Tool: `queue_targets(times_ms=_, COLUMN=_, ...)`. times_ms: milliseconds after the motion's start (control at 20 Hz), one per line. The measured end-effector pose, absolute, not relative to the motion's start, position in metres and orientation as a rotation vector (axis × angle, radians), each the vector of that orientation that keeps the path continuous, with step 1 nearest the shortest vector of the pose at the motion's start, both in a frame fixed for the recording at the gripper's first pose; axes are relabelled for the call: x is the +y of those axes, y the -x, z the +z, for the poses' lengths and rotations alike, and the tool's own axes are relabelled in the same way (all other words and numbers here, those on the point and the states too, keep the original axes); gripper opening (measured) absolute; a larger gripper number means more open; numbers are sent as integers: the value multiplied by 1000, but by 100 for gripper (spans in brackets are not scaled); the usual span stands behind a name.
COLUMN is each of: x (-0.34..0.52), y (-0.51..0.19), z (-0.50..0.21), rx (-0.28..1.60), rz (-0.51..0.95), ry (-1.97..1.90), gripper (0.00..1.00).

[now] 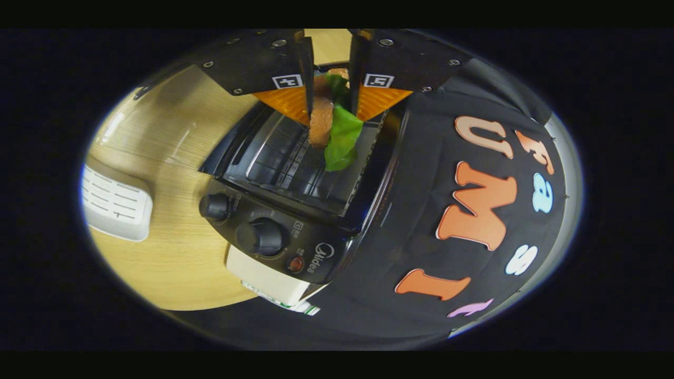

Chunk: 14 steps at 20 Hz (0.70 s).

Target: Open the toaster oven, put the food inside, and close the toaster oven door.

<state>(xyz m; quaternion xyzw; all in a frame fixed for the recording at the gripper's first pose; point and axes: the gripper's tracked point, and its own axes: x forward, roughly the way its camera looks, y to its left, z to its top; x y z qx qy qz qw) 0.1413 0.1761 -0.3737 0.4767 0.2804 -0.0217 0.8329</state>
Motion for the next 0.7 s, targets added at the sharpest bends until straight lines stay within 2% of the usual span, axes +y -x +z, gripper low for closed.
queue_targets(times_ms=150, x=180, y=-148, z=-384, rx=592, rz=-117, ry=-1042, gripper=31)
queue_targets(times_ms=350, x=176, y=-140, z=-393, rx=606, rz=-208, ry=-1019, gripper=46)
queue_targets(times_ms=450, x=176, y=-134, z=-399, rx=636, rz=-220, ry=-979, gripper=62)
queue_targets(times_ms=500, x=177, y=-132, z=-404, rx=654, rz=-224, ry=-967, gripper=78)
queue_targets(times_ms=600, x=178, y=-125, z=-410, rx=681, rz=-225, ry=-942, gripper=96)
queue_targets(times_ms=700, x=177, y=-117, z=-409, rx=696, rz=-218, ry=-923, gripper=98)
